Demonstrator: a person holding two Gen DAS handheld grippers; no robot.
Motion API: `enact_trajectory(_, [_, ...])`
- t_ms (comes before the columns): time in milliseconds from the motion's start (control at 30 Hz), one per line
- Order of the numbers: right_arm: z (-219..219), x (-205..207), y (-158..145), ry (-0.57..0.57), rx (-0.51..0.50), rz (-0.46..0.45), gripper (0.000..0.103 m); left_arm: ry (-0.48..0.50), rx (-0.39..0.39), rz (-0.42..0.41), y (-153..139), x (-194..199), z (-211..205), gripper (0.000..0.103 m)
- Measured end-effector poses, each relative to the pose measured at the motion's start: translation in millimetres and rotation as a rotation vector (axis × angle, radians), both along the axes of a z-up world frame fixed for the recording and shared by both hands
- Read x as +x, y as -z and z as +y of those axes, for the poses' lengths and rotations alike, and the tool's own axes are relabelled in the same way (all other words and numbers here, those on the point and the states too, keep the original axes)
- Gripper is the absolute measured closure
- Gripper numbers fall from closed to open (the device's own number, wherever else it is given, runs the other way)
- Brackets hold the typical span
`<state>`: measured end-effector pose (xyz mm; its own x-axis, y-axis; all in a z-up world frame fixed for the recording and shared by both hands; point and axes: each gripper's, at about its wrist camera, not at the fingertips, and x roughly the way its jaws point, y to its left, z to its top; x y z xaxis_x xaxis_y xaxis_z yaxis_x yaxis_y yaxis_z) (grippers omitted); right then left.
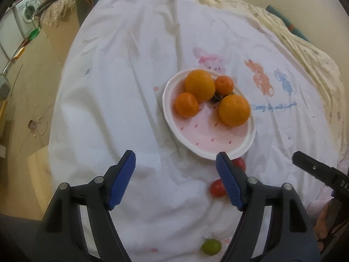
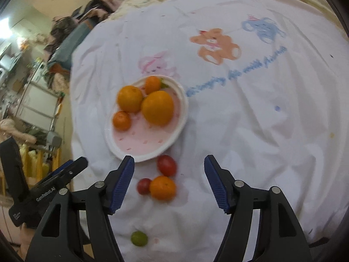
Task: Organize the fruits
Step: 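Grasp a red tomato with the left tool while the right tool grasps a tangerine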
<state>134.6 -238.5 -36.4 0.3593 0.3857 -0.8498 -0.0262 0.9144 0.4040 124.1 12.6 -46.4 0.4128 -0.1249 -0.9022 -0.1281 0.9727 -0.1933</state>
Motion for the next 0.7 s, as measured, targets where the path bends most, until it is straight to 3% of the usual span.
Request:
enact_trajectory(133, [-11.5,1.8,9.7,0.043,0.01,0.033,0.034,0.04,-0.026,0.104,24.2,2.3,-8.0,0.031])
enact_trajectory(267, [-17.1,6.1,17.1,0.081,0.036,0.065,0.034,0.101,-0.071,0.176,43.6,3.2,-25.2,0.045])
enact_trajectory(433, [-16.3,8.5,20.1,0.076,0.033,0.063,0.034,0.138,-0.141,0.241,62.5,5.4,-43.6,0.057])
enact_trajectory(700, [-23.5,12.2,28.9,0.087,0.063,0.097,0.034,0.139,-0.24,0.3,79.2,13.2,-61.6,0.057])
